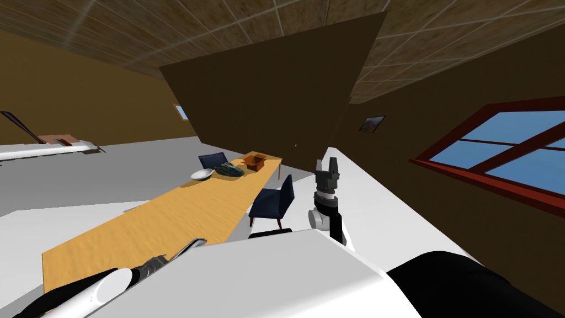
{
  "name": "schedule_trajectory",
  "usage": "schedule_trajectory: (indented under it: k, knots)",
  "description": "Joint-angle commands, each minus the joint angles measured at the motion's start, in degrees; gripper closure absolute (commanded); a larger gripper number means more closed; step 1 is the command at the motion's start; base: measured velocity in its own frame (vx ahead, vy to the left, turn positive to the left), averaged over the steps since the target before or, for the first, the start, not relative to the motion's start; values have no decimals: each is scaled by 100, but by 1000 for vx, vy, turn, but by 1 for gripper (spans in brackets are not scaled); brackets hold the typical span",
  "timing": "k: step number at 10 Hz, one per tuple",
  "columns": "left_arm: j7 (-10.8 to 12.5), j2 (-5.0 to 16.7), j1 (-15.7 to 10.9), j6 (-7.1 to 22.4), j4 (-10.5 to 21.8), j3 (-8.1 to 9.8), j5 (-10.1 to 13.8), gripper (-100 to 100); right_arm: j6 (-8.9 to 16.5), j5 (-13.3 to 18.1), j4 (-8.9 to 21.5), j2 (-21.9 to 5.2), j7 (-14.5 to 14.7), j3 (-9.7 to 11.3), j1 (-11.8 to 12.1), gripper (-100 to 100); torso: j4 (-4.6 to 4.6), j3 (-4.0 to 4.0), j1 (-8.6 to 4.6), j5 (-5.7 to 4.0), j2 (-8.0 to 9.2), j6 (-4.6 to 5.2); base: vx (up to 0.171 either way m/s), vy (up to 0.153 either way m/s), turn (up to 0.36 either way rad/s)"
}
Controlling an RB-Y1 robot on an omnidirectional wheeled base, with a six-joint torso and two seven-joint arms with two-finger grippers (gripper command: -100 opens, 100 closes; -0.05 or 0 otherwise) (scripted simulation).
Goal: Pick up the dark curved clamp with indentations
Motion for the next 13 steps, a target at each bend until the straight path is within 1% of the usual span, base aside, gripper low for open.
schedule_trajectory:
  k: [1, 3, 4, 5, 9, 10, 11, 13]
  knots:
    - [-40, -17, -58, -156, 176, -47, -38, -100, 0, 0, 0, 0, 0, 0, 0, 0, 0, 0, 0, 0, 0, 0, 8, 19, 7]
    - [-77, -39, -139, -324, 387, -107, -94, -100, 0, 0, 0, 0, 0, 0, 0, 0, 1, 3, 4, 1, 5, 0, 2, 20, 6]
    - [-62, -30, -123, -266, 330, -90, -80, -100, 0, 0, 0, 0, 0, 0, 0, 0, 1, 4, 5, 1, 6, 0, 0, 9, -1]
    - [-66, -30, -128, -284, 344, -93, -82, 100, 0, 0, 0, 0, 0, 0, 0, 0, 2, 4, 1, 0, 7, 0, 0, 0, 0]
    - [-62, -33, -125, -276, 345, -93, -80, 100, 0, 0, 0, 0, 0, 0, 0, 0, 3, 5, 2, -1, 7, 2, 0, 0, 0]
    - [-63, -33, -125, -276, 345, -94, -80, 0, 0, 0, 0, 0, 0, 0, 0, 0, 3, 4, 2, -1, 6, 2, 0, 0, 0]
    - [-40, -17, -58, -156, 176, -47, -38, 100, 0, 0, 0, 0, 0, 0, 0, 0, 2, 4, 2, -1, 6, 2, -4, -12, -11]
    - [7, 10, 43, 54, -87, 28, 32, 100, 0, 0, 0, 0, 0, 0, 0, 0, 4, 6, -9, -6, 10, 1, -5, -23, -8]
